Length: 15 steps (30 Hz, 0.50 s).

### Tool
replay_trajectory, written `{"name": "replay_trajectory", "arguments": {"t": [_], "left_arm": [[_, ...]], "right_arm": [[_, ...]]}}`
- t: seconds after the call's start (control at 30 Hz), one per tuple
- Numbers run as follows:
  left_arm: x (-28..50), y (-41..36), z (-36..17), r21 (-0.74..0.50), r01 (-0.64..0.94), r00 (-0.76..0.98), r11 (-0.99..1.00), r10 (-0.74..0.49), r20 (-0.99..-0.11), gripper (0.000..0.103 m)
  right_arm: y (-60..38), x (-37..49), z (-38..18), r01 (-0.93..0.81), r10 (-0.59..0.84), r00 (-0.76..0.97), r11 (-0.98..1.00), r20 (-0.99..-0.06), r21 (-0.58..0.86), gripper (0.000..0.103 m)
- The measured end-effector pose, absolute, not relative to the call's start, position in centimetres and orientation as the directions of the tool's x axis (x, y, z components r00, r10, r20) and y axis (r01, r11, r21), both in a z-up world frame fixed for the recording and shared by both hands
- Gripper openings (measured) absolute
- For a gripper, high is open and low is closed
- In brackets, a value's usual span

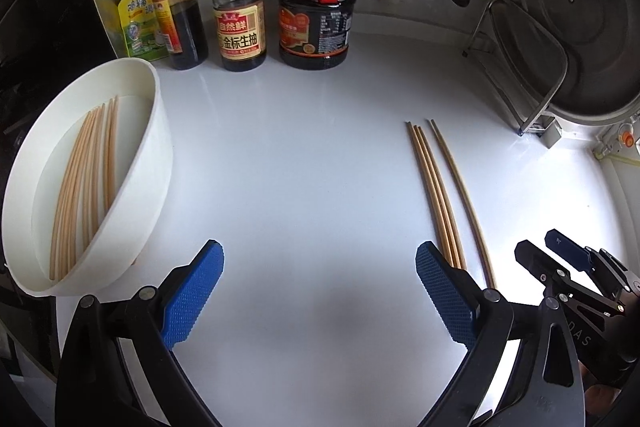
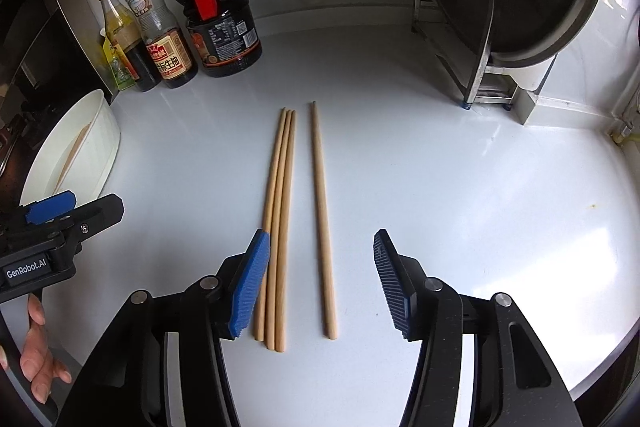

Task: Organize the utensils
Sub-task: 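Move both open tools back to the remaining chopsticks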

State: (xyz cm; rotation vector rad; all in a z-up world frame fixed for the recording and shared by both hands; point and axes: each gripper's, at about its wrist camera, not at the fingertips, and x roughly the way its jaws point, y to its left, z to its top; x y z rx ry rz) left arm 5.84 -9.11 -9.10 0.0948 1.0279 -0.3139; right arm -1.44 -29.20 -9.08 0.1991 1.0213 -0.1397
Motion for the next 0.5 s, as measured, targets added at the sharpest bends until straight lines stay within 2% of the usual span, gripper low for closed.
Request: {"name": "replay_trajectory", "arguments": {"t": [0.5], "left_arm": [[6.4,-12.8,-13.4,-0.068,0.314,0.442,0.947,-0.209,-0.872,0.095]], "right_arm": [[-29.8,0.8,-14.2,0.149,-0.057,0.469,0.989,-0.881,0.015,0.052]]}}
